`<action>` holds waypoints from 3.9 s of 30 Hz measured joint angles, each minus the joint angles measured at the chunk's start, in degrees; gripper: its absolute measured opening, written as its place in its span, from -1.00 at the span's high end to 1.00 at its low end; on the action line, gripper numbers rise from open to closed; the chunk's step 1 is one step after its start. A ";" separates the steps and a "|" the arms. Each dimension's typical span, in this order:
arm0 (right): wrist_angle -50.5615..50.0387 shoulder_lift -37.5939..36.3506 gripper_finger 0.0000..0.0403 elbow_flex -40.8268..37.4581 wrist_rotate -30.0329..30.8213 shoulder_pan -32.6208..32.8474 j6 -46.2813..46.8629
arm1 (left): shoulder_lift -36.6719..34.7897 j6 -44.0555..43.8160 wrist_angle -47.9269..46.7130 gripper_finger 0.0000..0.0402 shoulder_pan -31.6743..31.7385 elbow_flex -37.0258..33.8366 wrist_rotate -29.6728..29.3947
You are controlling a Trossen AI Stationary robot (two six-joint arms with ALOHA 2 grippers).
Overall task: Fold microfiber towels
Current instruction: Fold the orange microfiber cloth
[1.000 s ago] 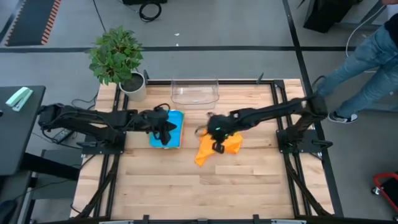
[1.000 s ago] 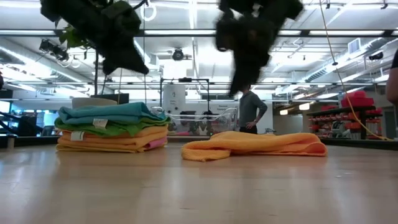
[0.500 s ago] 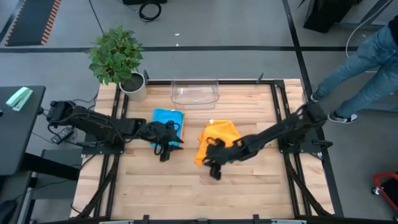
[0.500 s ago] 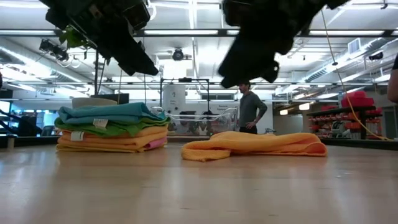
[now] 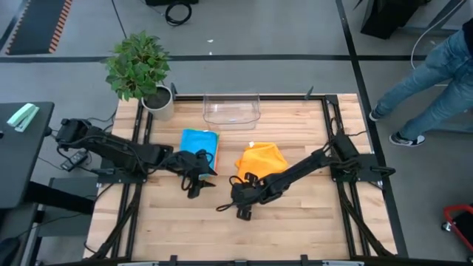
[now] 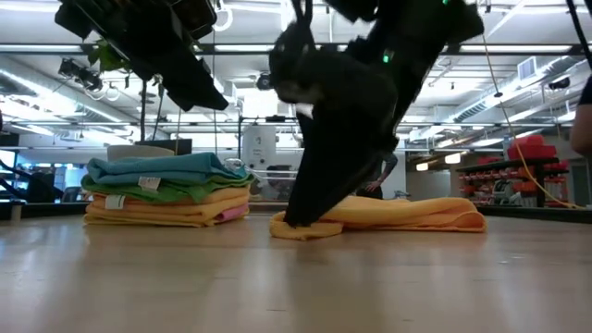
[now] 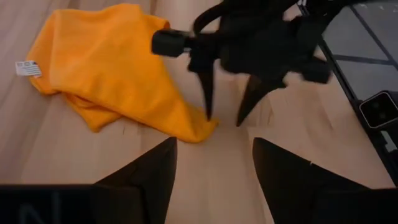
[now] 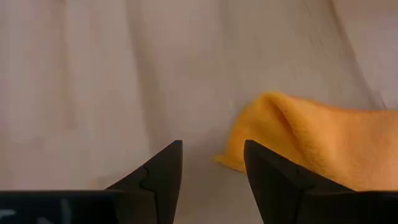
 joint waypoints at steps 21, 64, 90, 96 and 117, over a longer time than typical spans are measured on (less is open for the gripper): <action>-9.10 -17.37 0.97 -0.05 -6.68 -4.71 9.91 | -0.02 -8.19 0.94 0.21 -5.95 0.00 0.08; -14.03 -48.41 0.99 -0.04 -10.76 -4.64 17.08 | 31.89 10.78 26.56 0.08 -20.66 6.71 -20.91; -15.47 -48.45 0.99 -0.04 -13.09 -4.66 17.57 | 43.63 8.52 13.06 0.38 -19.01 18.01 -33.98; -15.47 -48.45 0.99 -0.04 -13.09 -4.64 17.37 | 43.63 7.71 12.76 0.79 -18.96 17.94 -32.88; -39.92 -53.12 0.99 0.04 -32.92 -4.74 9.58 | 5.76 9.54 2.12 0.99 -18.31 17.77 -39.50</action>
